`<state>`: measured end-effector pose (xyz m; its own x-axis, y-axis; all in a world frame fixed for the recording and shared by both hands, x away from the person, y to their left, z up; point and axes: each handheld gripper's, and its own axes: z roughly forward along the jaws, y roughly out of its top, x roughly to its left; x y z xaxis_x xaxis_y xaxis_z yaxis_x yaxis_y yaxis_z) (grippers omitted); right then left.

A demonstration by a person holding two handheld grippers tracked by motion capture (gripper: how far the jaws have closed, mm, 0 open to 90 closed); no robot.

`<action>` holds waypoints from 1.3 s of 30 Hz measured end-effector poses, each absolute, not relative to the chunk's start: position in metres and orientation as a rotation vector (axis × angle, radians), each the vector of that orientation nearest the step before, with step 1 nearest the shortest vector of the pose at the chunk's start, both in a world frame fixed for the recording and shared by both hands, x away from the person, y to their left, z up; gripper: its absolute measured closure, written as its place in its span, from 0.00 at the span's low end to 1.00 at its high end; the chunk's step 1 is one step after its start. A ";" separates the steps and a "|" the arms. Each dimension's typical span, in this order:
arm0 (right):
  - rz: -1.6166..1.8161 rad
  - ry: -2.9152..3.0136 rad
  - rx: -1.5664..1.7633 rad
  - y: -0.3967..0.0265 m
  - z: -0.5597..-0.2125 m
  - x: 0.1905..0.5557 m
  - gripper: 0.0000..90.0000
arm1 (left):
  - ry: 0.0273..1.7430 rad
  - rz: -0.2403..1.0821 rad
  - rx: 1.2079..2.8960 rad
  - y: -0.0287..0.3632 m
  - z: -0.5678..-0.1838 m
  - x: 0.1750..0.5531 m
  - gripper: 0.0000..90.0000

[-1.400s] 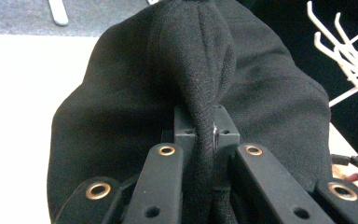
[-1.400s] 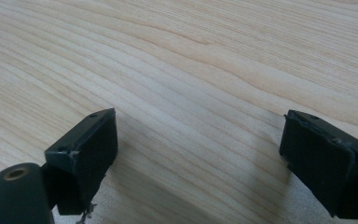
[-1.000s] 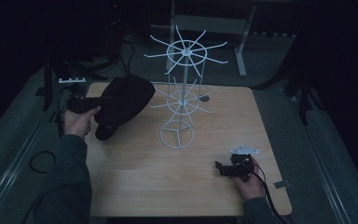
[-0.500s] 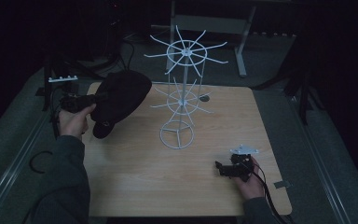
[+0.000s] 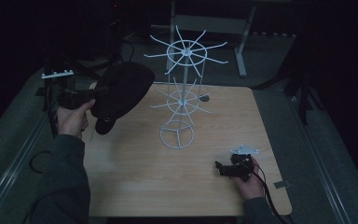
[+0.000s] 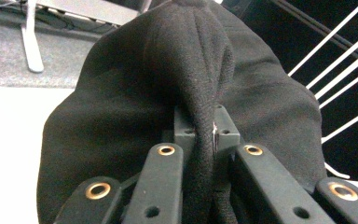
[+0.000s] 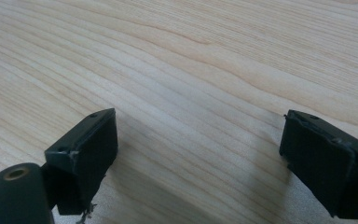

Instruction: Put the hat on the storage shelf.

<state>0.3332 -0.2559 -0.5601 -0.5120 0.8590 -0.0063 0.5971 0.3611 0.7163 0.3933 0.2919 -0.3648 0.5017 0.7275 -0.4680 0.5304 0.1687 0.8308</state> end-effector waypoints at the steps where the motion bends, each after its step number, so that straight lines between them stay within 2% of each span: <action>1: 0.944 2.248 1.274 -0.256 -0.560 0.333 0.12 | 1.148 0.196 1.491 0.292 -0.365 0.393 0.95; 22: 0.944 2.246 1.275 -0.256 -0.560 0.333 0.12 | 1.062 0.220 1.425 0.284 -0.334 0.374 0.95; 39: 0.944 2.248 1.276 -0.256 -0.560 0.333 0.12 | 0.994 0.178 1.317 0.291 -0.324 0.364 0.95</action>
<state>0.3332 -0.2558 -0.5599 -0.5111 0.8595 -0.0045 0.5986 0.3598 0.7157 0.3638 0.2914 -0.3243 0.5966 0.6243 -0.5043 0.4111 0.3020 0.8601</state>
